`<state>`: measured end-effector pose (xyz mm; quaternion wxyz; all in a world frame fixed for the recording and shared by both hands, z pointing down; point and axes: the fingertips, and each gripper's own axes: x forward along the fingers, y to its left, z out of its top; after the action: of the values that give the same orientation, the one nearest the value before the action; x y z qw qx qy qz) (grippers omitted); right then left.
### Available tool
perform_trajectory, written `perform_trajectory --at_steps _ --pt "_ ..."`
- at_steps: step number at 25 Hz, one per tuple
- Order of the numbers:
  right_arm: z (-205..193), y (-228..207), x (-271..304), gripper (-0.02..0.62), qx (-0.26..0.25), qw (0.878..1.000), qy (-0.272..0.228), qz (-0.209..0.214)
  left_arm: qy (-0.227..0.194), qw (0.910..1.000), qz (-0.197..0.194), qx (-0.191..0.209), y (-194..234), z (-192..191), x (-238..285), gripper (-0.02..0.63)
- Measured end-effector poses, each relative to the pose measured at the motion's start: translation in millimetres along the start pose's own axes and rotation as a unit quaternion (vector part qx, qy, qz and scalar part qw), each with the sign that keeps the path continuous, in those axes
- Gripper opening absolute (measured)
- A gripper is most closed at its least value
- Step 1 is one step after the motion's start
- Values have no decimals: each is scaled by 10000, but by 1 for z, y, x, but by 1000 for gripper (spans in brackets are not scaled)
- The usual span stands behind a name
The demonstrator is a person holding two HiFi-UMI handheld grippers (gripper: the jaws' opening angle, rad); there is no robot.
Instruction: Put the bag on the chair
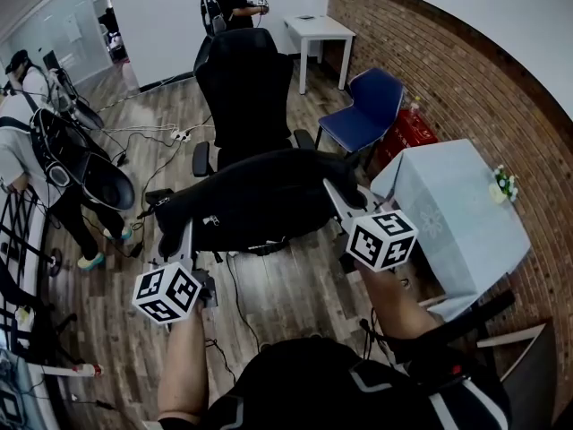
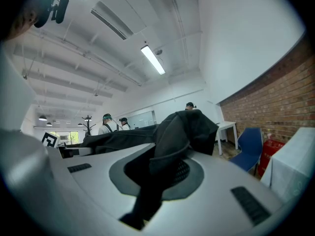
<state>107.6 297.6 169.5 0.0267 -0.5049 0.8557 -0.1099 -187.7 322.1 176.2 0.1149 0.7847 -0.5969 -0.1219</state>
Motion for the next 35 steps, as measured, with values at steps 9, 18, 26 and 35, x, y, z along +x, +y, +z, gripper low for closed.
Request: perform_trajectory --at_steps 9,18,26,35 --pt "-4 24 6 43 -38 9996 -122 -246 -58 9997 -241 -33 24 8 -3 144" --pt "-14 35 20 44 -104 9993 -67 -355 -39 9996 -271 -93 45 6 0 143" --pt "-7 17 57 44 -63 9998 -66 -167 -91 9999 -135 -53 54 9 32 141" --pt "9 -22 113 43 -13 9999 -112 21 -125 9999 9 22 59 13 94 141"
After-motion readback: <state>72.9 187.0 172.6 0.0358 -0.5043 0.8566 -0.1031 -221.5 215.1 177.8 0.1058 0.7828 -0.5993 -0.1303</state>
